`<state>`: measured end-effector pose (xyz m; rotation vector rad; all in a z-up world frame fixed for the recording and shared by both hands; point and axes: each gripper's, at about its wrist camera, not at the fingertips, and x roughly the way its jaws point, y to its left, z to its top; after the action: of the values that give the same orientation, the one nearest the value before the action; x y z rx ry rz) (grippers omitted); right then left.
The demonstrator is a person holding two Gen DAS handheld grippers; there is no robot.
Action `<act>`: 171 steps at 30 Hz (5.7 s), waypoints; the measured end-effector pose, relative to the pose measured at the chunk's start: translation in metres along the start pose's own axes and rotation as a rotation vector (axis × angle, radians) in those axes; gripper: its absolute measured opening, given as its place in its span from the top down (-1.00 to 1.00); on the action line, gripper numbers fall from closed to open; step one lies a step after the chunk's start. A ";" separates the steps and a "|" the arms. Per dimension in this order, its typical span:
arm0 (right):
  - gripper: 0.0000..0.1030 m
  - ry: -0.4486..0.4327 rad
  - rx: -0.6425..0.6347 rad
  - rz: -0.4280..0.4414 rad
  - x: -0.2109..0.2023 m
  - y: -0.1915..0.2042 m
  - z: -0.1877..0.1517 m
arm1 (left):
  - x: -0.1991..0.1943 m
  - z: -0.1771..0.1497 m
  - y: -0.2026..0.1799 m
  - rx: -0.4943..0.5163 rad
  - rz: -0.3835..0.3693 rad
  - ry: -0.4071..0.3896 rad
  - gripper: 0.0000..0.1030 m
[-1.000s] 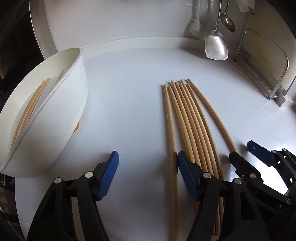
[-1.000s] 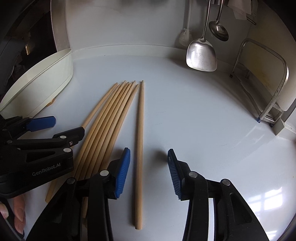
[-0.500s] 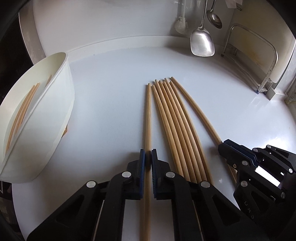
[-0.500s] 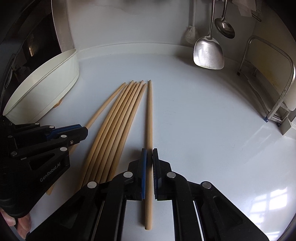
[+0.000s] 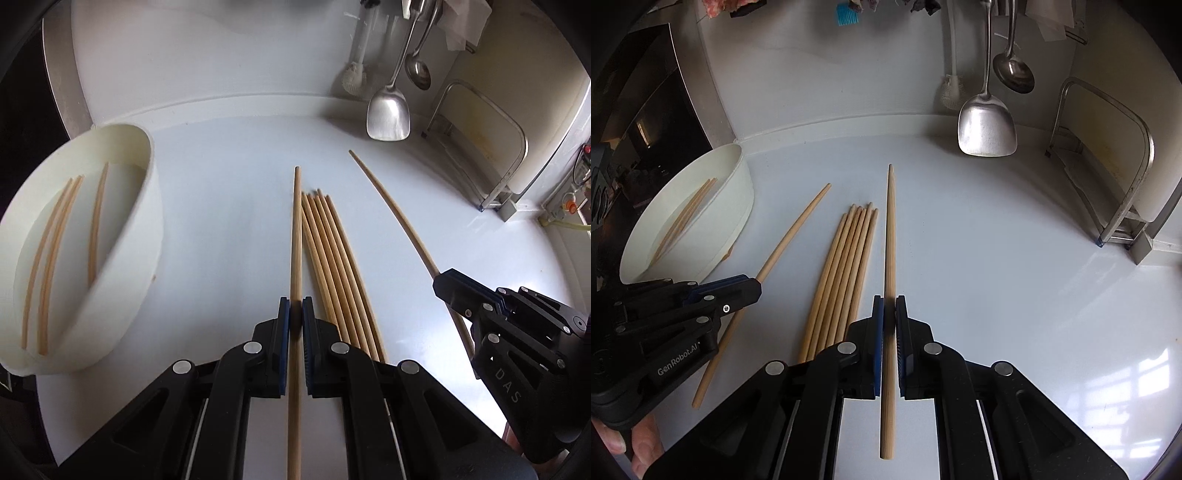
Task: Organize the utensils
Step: 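Lift and carry the chopstick in the left tool into the basin while the right tool carries its own, then open the left tool to drop its chopstick while the right tool releases its own, then move both open tools back over the chopstick row, then lower the left tool and close on a chopstick while the right tool grasps another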
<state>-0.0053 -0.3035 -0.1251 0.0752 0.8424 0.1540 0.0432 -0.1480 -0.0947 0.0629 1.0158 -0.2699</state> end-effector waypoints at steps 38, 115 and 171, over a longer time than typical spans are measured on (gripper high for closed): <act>0.88 0.208 -0.152 0.122 0.099 0.269 0.103 | -0.014 0.040 0.278 -0.149 0.128 0.079 0.85; -0.33 0.100 0.017 -0.087 -0.042 0.038 -0.033 | -0.071 -0.037 0.069 -0.061 0.110 0.001 -0.83; -0.33 0.013 -0.128 -0.209 0.045 -0.019 -0.025 | 0.023 -0.036 0.008 -0.073 0.114 -0.058 -0.85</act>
<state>0.0069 -0.3142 -0.1774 -0.1333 0.8459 0.0119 0.0272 -0.1388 -0.1339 0.0462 0.9599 -0.1302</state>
